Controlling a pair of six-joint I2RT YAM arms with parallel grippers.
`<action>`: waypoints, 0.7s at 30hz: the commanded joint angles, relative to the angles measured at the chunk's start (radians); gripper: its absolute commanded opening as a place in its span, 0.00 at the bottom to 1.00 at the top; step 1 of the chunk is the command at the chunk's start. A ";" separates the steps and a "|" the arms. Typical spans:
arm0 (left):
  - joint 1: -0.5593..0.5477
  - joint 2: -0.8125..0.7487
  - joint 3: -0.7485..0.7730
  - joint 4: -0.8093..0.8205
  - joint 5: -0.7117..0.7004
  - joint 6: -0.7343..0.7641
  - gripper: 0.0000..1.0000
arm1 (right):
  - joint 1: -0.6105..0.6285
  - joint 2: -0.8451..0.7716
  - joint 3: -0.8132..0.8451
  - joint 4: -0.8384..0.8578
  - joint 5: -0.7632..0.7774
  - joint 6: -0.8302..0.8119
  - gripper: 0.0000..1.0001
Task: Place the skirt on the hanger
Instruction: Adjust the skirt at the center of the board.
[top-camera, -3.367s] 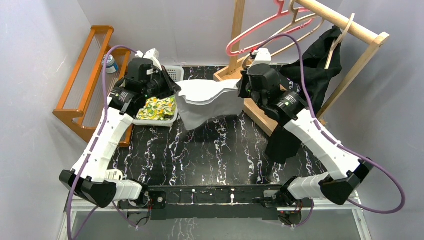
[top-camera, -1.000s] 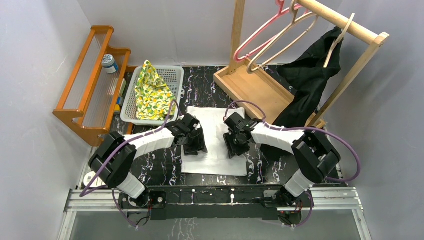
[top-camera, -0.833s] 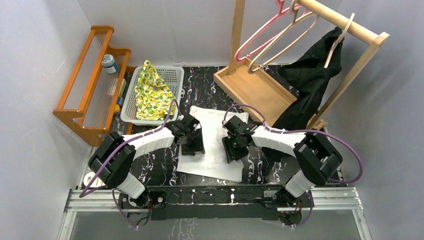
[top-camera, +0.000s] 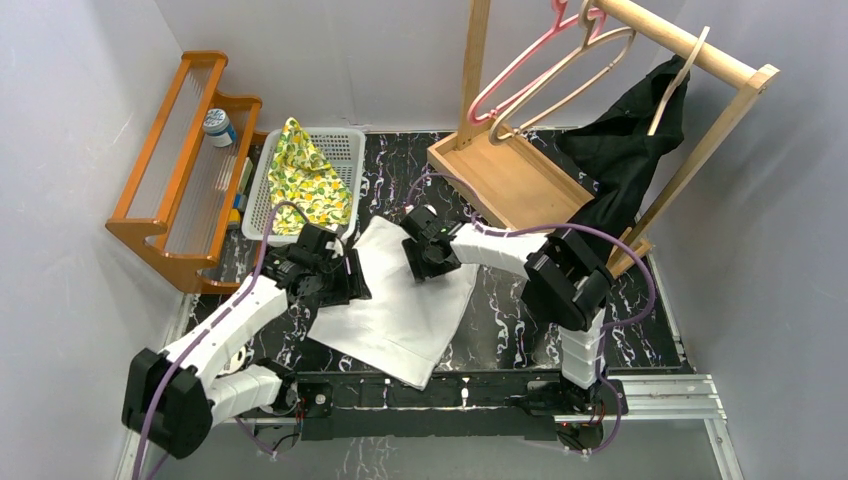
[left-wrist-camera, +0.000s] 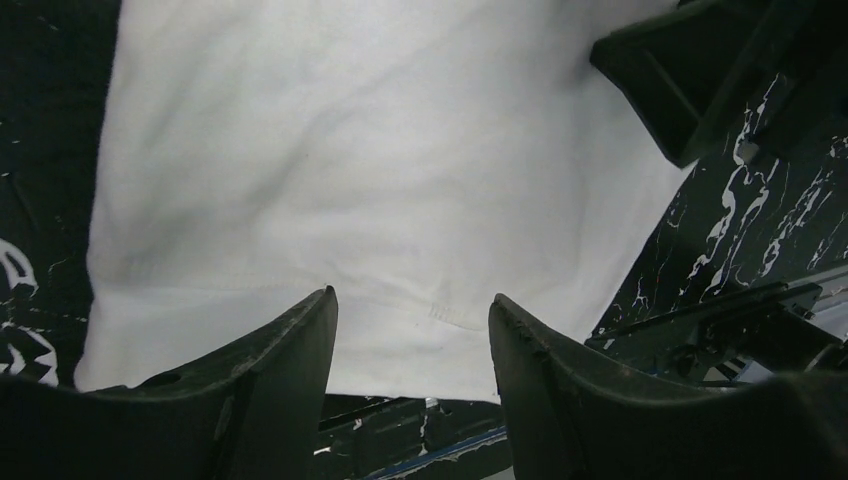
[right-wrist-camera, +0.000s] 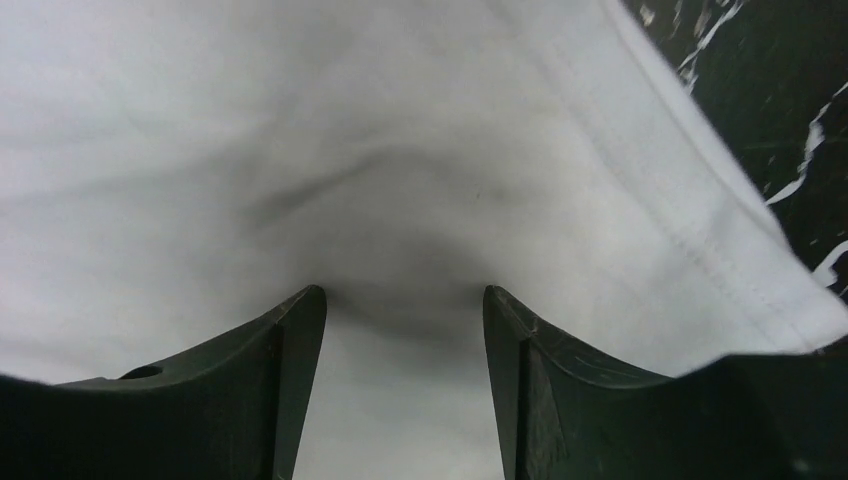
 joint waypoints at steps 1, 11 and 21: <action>-0.005 -0.091 -0.029 -0.103 -0.091 -0.016 0.55 | -0.003 0.058 0.074 -0.046 0.096 -0.034 0.68; -0.014 0.016 -0.083 -0.055 -0.127 -0.155 0.53 | -0.003 -0.023 -0.125 -0.064 -0.014 -0.010 0.67; -0.014 0.132 -0.155 0.051 -0.125 -0.194 0.53 | 0.015 -0.244 -0.388 -0.049 -0.184 0.071 0.64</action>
